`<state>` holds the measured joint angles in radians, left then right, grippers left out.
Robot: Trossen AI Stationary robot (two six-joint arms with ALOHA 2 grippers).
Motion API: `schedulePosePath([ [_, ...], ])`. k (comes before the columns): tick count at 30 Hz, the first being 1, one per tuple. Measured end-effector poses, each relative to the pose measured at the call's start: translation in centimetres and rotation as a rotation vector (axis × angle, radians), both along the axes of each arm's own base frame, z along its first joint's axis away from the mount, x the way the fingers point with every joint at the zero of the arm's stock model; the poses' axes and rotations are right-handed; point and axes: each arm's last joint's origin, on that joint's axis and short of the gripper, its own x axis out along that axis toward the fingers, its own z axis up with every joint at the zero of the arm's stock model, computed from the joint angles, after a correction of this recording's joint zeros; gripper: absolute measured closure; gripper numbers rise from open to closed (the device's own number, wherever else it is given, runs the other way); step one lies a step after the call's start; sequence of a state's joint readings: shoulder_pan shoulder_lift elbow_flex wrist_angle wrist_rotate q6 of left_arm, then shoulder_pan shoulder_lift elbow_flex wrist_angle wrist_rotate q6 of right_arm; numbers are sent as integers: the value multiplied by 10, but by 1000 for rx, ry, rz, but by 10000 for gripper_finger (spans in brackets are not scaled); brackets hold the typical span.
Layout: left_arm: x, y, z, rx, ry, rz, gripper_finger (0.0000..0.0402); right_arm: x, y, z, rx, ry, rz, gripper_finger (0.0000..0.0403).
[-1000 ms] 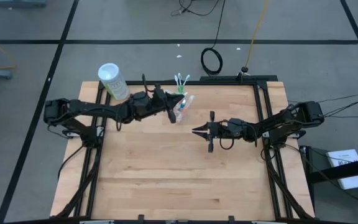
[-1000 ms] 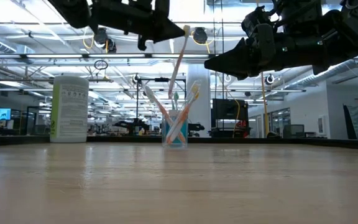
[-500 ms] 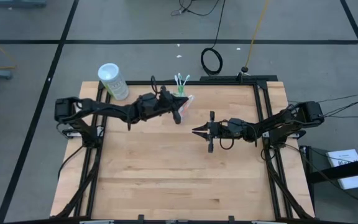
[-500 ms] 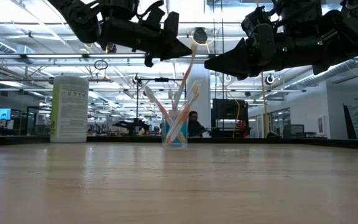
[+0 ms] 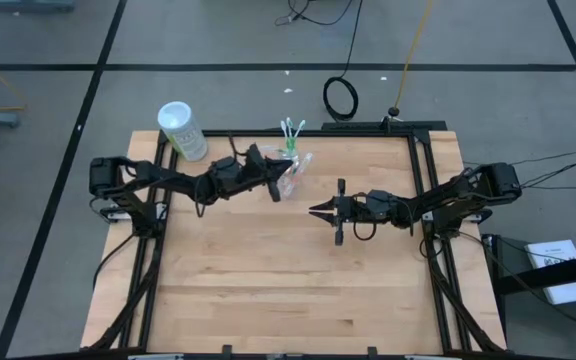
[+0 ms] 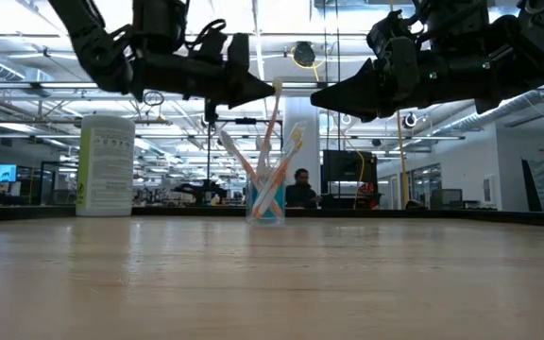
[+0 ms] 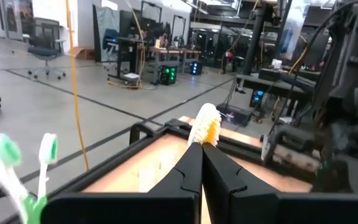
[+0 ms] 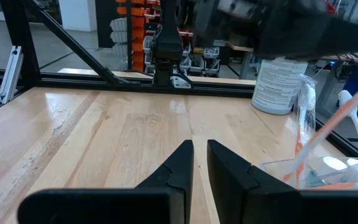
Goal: Pick & Place toothbrushing station
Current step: Put the orange toothbrush into the transparent organizer
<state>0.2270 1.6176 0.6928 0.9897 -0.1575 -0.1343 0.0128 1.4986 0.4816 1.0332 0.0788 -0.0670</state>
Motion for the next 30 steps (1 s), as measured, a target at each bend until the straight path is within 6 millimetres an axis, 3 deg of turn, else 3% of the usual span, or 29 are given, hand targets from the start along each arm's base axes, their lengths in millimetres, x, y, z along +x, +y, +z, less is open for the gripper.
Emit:
schedulePosePath([
  [8, -13, 0, -14, 21, 7, 37, 398, 0, 0, 0, -1, 0, -4, 362],
  [30, -13, 1, -17, 42, 44, 45, 396, 0, 0, 0, -1, -1, -5, 362],
])
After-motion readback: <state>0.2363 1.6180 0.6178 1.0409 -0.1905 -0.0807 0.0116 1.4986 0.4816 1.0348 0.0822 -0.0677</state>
